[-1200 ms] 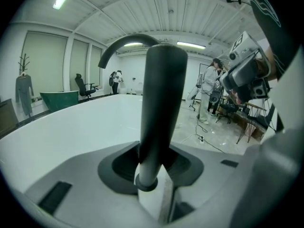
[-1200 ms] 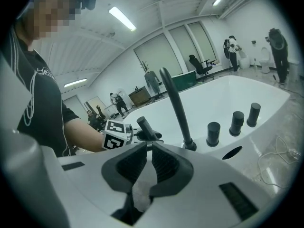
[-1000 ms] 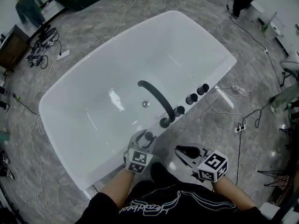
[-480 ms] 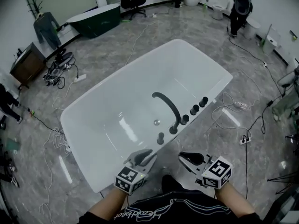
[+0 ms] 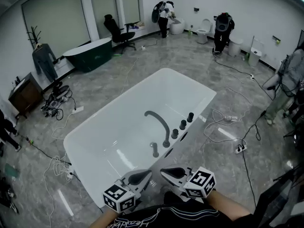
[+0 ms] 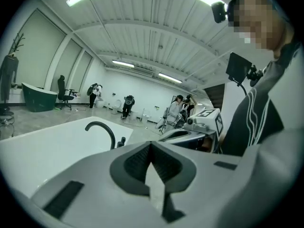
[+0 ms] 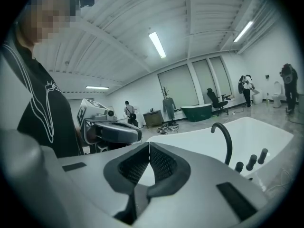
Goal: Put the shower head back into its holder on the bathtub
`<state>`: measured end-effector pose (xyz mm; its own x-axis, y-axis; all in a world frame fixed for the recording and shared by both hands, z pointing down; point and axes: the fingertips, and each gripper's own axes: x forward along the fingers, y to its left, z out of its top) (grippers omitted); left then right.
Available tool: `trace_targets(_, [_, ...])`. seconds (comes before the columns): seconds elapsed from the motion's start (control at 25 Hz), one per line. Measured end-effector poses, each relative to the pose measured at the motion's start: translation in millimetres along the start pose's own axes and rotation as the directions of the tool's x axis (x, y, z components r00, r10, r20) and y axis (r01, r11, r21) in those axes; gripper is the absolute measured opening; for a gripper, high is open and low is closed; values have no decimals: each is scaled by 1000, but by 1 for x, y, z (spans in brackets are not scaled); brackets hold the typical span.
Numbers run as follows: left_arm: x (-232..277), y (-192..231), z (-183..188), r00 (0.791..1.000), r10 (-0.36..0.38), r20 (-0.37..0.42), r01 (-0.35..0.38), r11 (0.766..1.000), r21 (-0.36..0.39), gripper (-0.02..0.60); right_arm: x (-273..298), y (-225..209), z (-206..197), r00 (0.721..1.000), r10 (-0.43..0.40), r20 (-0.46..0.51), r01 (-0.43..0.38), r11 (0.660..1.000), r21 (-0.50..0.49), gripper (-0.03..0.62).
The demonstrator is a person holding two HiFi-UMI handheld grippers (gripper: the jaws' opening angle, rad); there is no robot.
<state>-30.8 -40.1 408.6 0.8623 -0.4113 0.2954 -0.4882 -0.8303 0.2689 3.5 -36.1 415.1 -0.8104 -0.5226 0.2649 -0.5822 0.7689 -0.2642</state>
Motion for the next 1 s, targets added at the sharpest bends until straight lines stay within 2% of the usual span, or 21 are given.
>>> trace_targets(0.2, [-10, -9, -2, 1000, -19, 13, 19, 1000, -3, 5, -3, 15, -4, 1000, -17, 2, 17, 1000, -9, 14])
trace_targets(0.52, [-8, -14, -13, 1000, -25, -16, 25, 999, 44, 5, -1, 19, -11, 999, -36, -5, 36, 999, -23, 14])
trace_targets(0.8, [-11, -16, -13, 999, -36, 4, 36, 999, 2, 5, -3, 23, -14, 999, -40, -5, 40, 999, -24, 14])
trace_targets(1.0, [-18, -19, -18, 999, -36, -4, 36, 999, 7, 5, -1, 30, -17, 999, -38, -2, 38, 999, -25, 14])
